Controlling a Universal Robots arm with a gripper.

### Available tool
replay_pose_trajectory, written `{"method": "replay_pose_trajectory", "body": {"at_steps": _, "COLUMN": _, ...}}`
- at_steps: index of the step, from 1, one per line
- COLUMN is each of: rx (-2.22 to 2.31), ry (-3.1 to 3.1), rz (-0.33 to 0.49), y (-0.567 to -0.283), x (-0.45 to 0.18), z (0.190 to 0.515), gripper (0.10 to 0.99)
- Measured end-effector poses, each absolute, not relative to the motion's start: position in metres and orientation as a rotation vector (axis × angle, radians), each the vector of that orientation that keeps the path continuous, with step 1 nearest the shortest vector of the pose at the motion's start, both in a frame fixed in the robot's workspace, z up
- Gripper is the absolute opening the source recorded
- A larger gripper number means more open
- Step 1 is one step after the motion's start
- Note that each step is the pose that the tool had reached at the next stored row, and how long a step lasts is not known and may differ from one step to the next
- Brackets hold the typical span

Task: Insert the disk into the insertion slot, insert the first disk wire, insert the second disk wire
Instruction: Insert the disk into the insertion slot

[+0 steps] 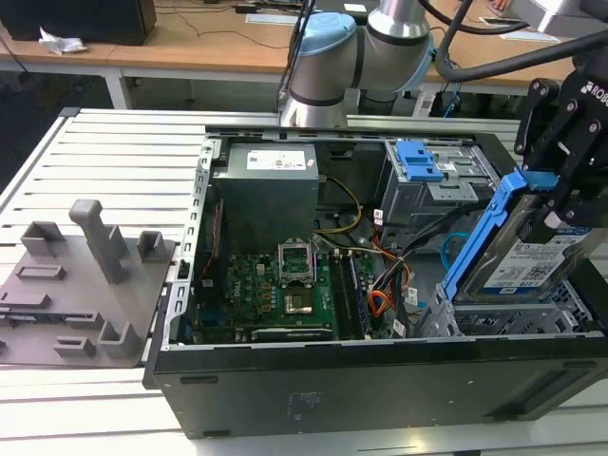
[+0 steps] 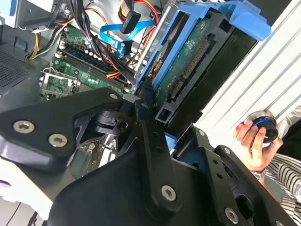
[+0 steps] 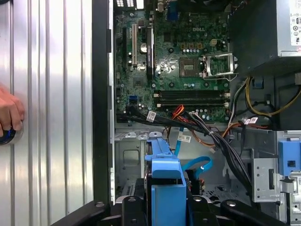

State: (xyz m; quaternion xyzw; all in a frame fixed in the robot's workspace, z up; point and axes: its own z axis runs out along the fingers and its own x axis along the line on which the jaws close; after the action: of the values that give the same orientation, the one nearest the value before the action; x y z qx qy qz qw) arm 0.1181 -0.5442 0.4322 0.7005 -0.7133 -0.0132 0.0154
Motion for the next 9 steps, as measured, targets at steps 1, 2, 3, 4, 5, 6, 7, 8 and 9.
{"method": "replay_pose_trajectory", "body": {"at_steps": 1, "rx": 2.180, "ry": -2.219, "rz": -0.041, "y": -0.544, "x": 0.118, "z": 0.429, "gripper": 0.365}}
{"method": "replay_pose_trajectory", "body": {"at_steps": 2, "rx": 2.180, "ry": -2.219, "rz": -0.041, "y": -0.544, "x": 0.118, "z": 0.427, "gripper": 0.365}}
{"method": "replay_pose_trajectory", "body": {"at_steps": 3, "rx": 2.180, "ry": -2.219, "rz": -0.041, "y": -0.544, "x": 0.118, "z": 0.426, "gripper": 0.365}}
{"method": "replay_pose_trajectory", "body": {"at_steps": 4, "rx": 2.179, "ry": -2.219, "rz": -0.041, "y": -0.544, "x": 0.118, "z": 0.423, "gripper": 0.365}}
{"method": "replay_pose_trajectory", "body": {"at_steps": 5, "rx": 2.179, "ry": -2.219, "rz": -0.041, "y": -0.544, "x": 0.118, "z": 0.421, "gripper": 0.365}}
{"method": "replay_pose_trajectory", "body": {"at_steps": 6, "rx": 2.179, "ry": -2.219, "rz": -0.042, "y": -0.544, "x": 0.118, "z": 0.419, "gripper": 0.365}}
{"method": "replay_pose_trajectory", "body": {"at_steps": 7, "rx": 2.179, "ry": -2.219, "rz": -0.042, "y": -0.544, "x": 0.118, "z": 0.417, "gripper": 0.365}}
{"method": "replay_pose_trajectory", "body": {"at_steps": 8, "rx": 2.179, "ry": -2.219, "rz": -0.042, "y": -0.544, "x": 0.118, "z": 0.413, "gripper": 0.365}}
{"method": "replay_pose_trajectory", "body": {"at_steps": 9, "rx": 2.179, "ry": -2.219, "rz": -0.042, "y": -0.544, "x": 0.118, "z": 0.409, "gripper": 0.365}}
